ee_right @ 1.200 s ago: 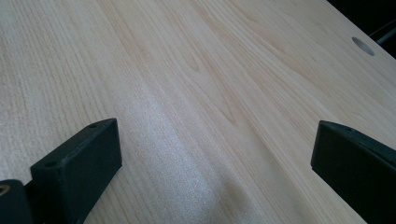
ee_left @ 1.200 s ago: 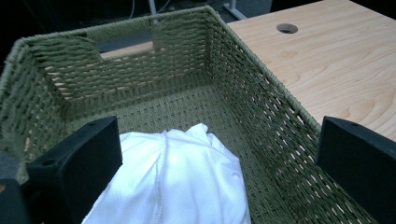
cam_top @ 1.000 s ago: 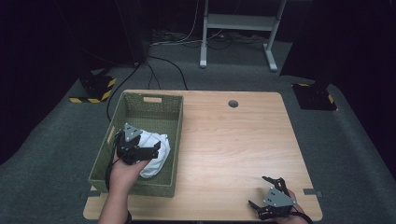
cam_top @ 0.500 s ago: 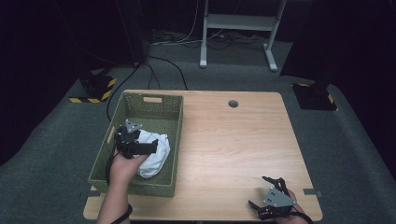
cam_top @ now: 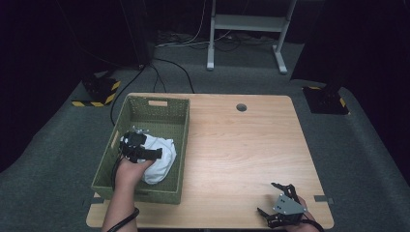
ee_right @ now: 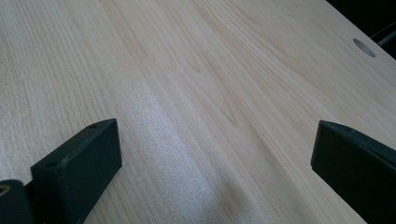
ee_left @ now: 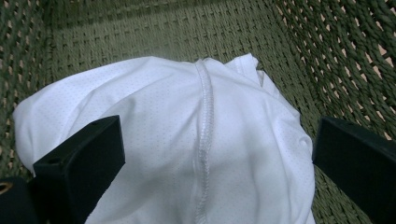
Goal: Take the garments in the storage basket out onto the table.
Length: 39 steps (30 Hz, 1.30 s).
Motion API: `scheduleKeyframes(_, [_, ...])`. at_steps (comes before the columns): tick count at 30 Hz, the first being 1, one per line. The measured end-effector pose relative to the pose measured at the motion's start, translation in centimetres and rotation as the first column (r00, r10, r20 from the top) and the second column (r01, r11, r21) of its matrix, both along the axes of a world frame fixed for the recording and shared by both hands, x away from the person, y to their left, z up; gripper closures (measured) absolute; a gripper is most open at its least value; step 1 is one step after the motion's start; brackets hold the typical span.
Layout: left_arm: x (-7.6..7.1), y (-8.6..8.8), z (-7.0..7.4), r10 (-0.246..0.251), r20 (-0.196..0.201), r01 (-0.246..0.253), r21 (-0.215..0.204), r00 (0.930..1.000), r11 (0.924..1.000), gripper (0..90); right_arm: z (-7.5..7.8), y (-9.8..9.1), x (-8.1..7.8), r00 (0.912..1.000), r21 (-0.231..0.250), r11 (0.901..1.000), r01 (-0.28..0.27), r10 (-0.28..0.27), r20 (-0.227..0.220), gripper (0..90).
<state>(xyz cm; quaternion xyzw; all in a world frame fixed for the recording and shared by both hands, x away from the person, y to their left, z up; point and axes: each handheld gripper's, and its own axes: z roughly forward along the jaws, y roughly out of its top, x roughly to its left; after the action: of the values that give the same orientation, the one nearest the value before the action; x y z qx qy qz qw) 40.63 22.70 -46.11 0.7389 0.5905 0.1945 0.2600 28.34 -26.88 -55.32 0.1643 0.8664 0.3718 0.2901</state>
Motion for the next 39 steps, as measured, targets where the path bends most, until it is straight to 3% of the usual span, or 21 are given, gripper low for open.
scheduleKeyframes(6, [0.9, 0.1, -0.6, 0.019, -0.055, -0.018, 0.016, 0.9983, 0.9997, 2.8, 0.0, 0.0, 0.0, 1.0, 0.0, 1.0, 0.0, 0.0, -0.001, 1.5])
scheduleKeyframes(8, [1.1, 0.2, -0.8, 0.023, -0.057, -0.022, 0.018, 0.9981, 0.9996, 3.3, 0.0, 0.0, 0.0, 1.0, 0.0, 1.0, 0.0, 0.0, -0.001, 1.6])
scheduleKeyframes(14, [1.5, 0.3, -1.9, 0.031, -0.119, -0.027, 0.038, 0.9925, 0.9989, 4.2, 0.0, 0.0, 0.0, 1.0, 0.001, 1.0, -0.001, 0.001, -0.002, 1.5])
scheduleKeyframes(23, [2.0, 0.5, -2.9, 0.027, -0.182, -0.023, 0.024, 0.9829, 0.9995, 7.0, 0.0, 0.0, 0.0, 1.0, 0.001, 1.0, -0.003, 0.003, 0.002, 1.5])
scheduleKeyframes(36, [2.3, 0.4, -4.3, 0.026, -0.294, -0.02, 0.021, 0.9554, 0.9996, 10.1, 0.0, 0.0, -0.1, 1.0, 0.001, 1.0, -0.003, 0.003, 0.005, 1.6])
scheduleKeyframes(39, [2.3, 0.4, -4.5, 0.021, -0.296, -0.018, 0.015, 0.955, 0.9997, 8.6, 0.0, 0.0, -0.1, 1.0, 0.002, 1.0, -0.002, 0.002, 0.005, 1.6])
